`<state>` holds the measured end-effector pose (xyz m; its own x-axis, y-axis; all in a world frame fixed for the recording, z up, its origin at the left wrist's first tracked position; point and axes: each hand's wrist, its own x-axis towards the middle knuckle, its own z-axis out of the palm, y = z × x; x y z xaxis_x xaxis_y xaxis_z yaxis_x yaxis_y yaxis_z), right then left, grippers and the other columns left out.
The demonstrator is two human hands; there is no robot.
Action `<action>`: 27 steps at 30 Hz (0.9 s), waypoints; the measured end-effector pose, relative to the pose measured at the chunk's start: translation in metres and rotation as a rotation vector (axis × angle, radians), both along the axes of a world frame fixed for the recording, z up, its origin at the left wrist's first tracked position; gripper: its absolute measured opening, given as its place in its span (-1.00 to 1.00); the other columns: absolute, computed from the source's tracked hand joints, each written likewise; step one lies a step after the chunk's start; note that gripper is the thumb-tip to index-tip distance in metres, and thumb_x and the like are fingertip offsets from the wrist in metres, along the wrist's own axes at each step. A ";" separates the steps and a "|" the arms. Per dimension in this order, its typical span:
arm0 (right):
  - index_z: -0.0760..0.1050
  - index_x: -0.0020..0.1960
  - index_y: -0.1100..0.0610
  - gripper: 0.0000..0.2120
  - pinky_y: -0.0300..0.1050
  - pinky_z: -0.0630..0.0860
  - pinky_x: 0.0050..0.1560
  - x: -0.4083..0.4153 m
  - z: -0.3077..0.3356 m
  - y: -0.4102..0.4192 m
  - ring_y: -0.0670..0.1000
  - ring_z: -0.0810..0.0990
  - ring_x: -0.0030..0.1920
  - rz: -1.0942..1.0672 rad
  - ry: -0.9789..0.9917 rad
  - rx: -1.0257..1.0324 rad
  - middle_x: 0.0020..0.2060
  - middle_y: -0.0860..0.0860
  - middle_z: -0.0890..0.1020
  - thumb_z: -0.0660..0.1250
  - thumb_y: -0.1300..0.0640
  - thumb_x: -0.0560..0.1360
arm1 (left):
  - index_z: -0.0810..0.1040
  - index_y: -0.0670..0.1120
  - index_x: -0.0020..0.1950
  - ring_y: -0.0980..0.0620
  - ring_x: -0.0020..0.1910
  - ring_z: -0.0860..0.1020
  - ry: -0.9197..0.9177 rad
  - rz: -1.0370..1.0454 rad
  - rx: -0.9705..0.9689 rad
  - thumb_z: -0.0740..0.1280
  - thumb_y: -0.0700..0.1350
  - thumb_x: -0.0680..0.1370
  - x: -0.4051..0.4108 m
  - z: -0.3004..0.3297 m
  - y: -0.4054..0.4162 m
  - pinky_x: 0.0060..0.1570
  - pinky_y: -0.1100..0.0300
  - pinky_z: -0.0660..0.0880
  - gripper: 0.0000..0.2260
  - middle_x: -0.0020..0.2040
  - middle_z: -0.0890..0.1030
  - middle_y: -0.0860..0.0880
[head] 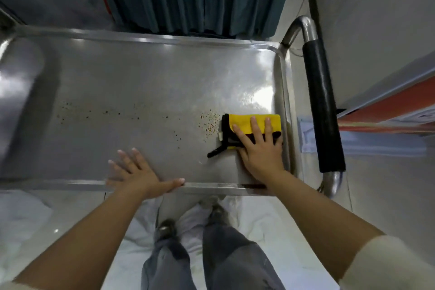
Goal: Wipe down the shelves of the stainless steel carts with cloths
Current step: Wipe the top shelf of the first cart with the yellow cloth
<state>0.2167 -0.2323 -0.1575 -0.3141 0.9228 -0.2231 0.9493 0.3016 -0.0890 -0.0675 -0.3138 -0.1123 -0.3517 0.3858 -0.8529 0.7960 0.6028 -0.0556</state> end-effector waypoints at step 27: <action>0.18 0.37 -0.40 -0.60 0.43 -0.34 0.34 -0.058 0.007 0.238 0.12 -0.29 0.52 -0.085 0.263 -0.222 0.55 -0.10 -0.08 -0.01 -0.17 0.55 | -0.82 -0.15 0.08 -0.44 0.31 -0.55 0.058 -0.006 -0.009 0.02 0.71 -0.11 -0.002 -0.014 0.005 0.33 -0.46 -0.17 0.39 0.07 -0.81 -0.24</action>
<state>0.1590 0.0053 -0.1510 -0.3121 0.8861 -0.3427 0.9058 0.1687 -0.3887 -0.0691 -0.3092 -0.1267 -0.3983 0.3808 -0.8345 0.7949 0.5973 -0.1068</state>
